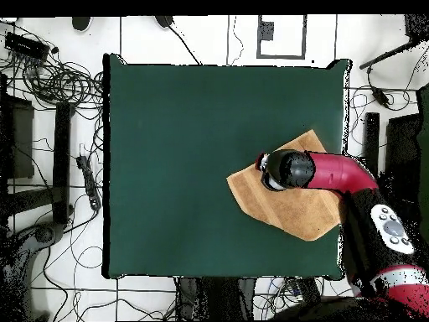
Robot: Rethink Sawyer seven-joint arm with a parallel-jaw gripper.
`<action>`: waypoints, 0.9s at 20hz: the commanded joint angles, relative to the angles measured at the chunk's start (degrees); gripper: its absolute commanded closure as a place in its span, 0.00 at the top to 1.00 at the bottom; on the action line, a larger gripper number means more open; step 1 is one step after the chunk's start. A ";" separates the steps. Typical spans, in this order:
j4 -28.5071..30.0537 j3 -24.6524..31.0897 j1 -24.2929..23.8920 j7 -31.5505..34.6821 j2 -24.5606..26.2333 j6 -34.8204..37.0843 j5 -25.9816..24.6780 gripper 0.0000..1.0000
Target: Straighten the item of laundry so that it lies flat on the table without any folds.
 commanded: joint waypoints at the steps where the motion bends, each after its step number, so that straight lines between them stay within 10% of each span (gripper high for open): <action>1: -5.85 -2.97 3.12 4.85 11.01 0.24 0.41 1.00; 12: -7.32 -7.50 5.78 11.68 16.58 -6.18 4.28 1.00; 18: -3.34 -8.19 7.07 13.68 7.95 -4.37 10.27 1.00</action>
